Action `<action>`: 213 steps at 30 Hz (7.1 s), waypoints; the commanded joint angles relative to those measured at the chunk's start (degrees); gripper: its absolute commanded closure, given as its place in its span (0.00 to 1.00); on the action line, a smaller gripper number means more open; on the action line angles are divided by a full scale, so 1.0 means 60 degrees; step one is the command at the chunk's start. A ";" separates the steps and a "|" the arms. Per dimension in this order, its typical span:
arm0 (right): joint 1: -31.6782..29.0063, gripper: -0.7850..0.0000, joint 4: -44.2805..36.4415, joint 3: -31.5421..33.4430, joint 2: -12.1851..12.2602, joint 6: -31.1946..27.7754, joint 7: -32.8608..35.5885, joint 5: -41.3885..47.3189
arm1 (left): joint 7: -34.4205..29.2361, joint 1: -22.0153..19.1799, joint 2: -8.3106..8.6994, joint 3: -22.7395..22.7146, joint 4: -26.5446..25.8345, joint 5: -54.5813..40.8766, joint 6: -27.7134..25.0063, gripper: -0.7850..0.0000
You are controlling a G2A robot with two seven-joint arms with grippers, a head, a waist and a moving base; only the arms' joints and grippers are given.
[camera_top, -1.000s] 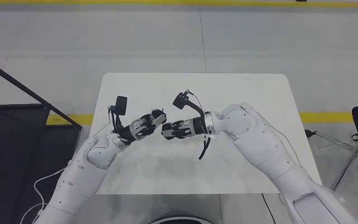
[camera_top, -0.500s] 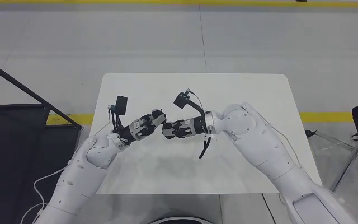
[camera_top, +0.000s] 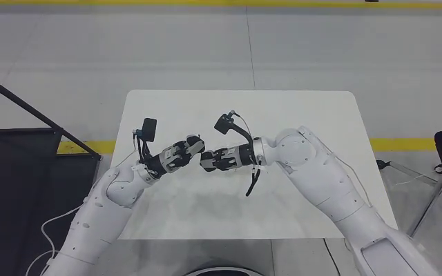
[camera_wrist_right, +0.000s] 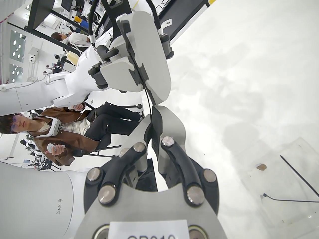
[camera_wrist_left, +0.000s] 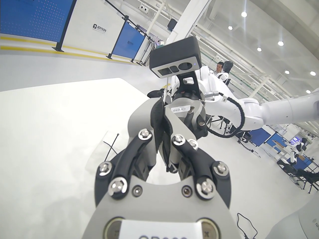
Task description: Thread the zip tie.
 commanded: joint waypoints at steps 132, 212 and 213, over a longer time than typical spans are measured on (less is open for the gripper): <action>-0.2786 1.00 -0.3010 0.3831 0.0859 0.4774 0.0463 -0.3758 | 0.5587 0.0863 -0.0617 0.0291 0.0056 0.7853 0.4274 1.00; -0.4424 1.00 -0.4457 0.4538 0.1247 0.4255 -0.1069 -0.1090 | 0.8011 0.0951 -0.0959 0.0980 0.0221 1.0878 0.6185 1.00; -0.4452 1.00 -0.4485 0.4529 0.1251 0.4259 -0.1096 -0.1091 | 0.8039 0.0979 -0.0959 0.0967 0.0190 1.0941 0.6258 1.00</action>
